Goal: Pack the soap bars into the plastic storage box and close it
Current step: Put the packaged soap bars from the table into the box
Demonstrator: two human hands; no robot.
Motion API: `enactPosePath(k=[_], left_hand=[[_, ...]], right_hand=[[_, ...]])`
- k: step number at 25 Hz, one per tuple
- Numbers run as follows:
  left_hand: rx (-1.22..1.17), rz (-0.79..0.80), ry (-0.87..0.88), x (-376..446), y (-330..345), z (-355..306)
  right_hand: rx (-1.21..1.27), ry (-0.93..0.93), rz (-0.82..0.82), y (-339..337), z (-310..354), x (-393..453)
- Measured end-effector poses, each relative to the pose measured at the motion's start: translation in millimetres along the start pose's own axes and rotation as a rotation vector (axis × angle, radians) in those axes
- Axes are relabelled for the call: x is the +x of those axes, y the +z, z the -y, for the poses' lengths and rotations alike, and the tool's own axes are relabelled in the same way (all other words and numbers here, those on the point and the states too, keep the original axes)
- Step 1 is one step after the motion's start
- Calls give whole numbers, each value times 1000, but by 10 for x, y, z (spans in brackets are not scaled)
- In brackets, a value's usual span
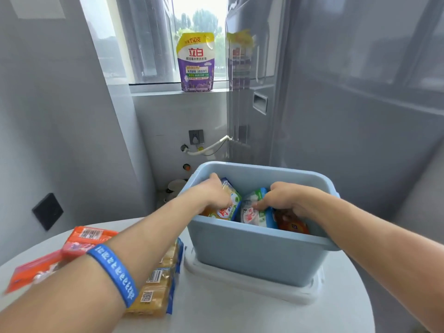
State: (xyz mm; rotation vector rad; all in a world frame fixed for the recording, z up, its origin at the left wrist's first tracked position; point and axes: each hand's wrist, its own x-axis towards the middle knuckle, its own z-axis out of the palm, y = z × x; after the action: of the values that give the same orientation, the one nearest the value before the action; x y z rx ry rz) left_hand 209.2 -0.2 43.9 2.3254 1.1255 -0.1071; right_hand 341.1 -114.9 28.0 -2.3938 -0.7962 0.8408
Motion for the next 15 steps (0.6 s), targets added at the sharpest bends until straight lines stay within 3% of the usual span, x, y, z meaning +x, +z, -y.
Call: enactPosePath(k=[3,7,10,12,14,15], left_hand=[[197,35,44,-4,57,26],[613,-121,231,-125,67,-16],[589,-164,254,-142,45,38],[548,-30,185,-137,34,76],[553,37,173,-145,54,112],[528,-22,200,-179,56,113]], right_hand=[[-68,-23,51,49,-23,-26],[-625,-131,0,87,-76,-74],[-752,-82,-44,76,-67,-105],[-793,-59,-30,53,-67,-105],[-748,-57,89,55,-42,-135],[-731,-59,166,70,-27,-152]])
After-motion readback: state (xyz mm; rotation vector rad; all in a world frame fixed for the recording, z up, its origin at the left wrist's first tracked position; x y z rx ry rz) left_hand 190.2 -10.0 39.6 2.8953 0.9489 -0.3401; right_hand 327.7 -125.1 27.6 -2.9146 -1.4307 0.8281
